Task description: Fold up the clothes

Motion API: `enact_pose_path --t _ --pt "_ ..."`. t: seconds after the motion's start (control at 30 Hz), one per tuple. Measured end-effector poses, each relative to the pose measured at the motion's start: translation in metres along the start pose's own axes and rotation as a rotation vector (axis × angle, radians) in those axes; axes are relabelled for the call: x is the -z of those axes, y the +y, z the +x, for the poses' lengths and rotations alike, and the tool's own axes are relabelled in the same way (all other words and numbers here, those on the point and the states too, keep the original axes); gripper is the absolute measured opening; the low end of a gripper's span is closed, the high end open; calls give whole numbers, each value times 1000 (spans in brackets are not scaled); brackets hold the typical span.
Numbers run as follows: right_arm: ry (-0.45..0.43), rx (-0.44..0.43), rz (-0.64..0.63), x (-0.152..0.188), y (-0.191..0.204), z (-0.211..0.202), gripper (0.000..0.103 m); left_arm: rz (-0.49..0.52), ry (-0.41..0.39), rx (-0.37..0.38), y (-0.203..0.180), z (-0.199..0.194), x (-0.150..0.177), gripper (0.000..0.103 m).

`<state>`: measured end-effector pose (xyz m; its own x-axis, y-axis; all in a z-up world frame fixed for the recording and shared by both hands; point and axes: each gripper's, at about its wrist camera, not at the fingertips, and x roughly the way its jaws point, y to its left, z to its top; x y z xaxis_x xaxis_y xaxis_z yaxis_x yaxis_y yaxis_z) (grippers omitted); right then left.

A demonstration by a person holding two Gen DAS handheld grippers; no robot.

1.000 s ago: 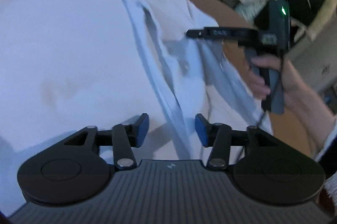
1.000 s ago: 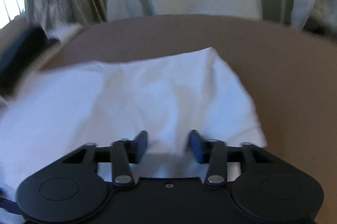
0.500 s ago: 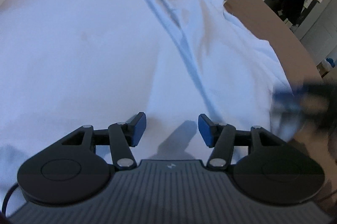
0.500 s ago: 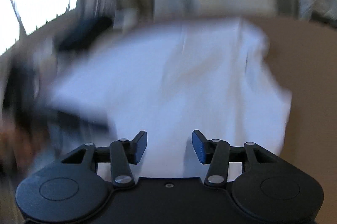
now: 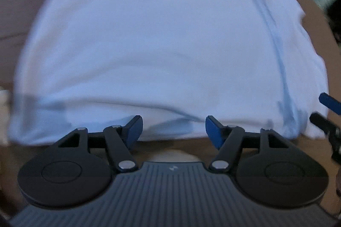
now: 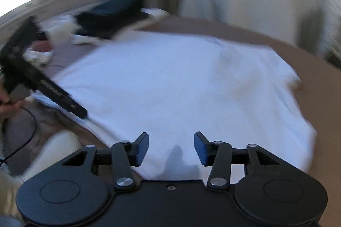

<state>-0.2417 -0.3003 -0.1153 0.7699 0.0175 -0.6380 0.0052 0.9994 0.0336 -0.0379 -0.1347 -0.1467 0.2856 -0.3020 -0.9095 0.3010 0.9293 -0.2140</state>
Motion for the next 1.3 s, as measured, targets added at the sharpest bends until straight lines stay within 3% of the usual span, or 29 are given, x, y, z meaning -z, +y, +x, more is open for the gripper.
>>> enact_pose_path --t 0.1,0.2,0.3,0.37,0.43,0.5,0.57,0.77,0.83,0.9,0.97,1.03,1.1,1.17,1.3 --pt "-6 -52 -113 -32 37 27 56 -68 -96 -16 39 -32 -4 82" --pt "-9 -131 -214 -60 74 54 58 -162 -136 -65 83 -45 1 86" --pt "1 -223 -296 -77 111 72 63 -297 -102 -33 128 -37 8 86" --pt "28 -307 -347 -78 133 84 63 -396 -31 28 150 -21 6 86" --pt "59 -402 -400 -77 155 94 63 -420 -14 65 162 -10 5 86" --pt "91 -465 -438 -74 175 100 64 -410 -23 50 167 -6 6 86" --pt "123 -457 -485 -73 196 112 64 -398 -36 72 174 -1 9 86" --pt "193 -472 -569 -66 241 139 64 -614 -91 234 217 -10 26 86" --pt "213 -504 -614 -63 254 143 64 -653 -116 242 226 -13 31 86" --pt "198 -481 -645 -61 265 148 63 -664 -135 248 234 -16 35 86" --pt "176 -462 -662 -60 270 153 53 -670 -140 264 235 -18 38 86" --pt "162 -434 -688 -60 274 156 4 -667 -152 264 233 -21 37 86" --pt "126 -387 -670 -63 272 153 4 -648 -179 265 231 -26 35 86" --pt "70 -368 -565 -74 260 140 4 -616 -215 276 222 -31 33 86" --pt "25 -395 -277 -93 222 118 4 -603 -211 421 217 -21 25 86"
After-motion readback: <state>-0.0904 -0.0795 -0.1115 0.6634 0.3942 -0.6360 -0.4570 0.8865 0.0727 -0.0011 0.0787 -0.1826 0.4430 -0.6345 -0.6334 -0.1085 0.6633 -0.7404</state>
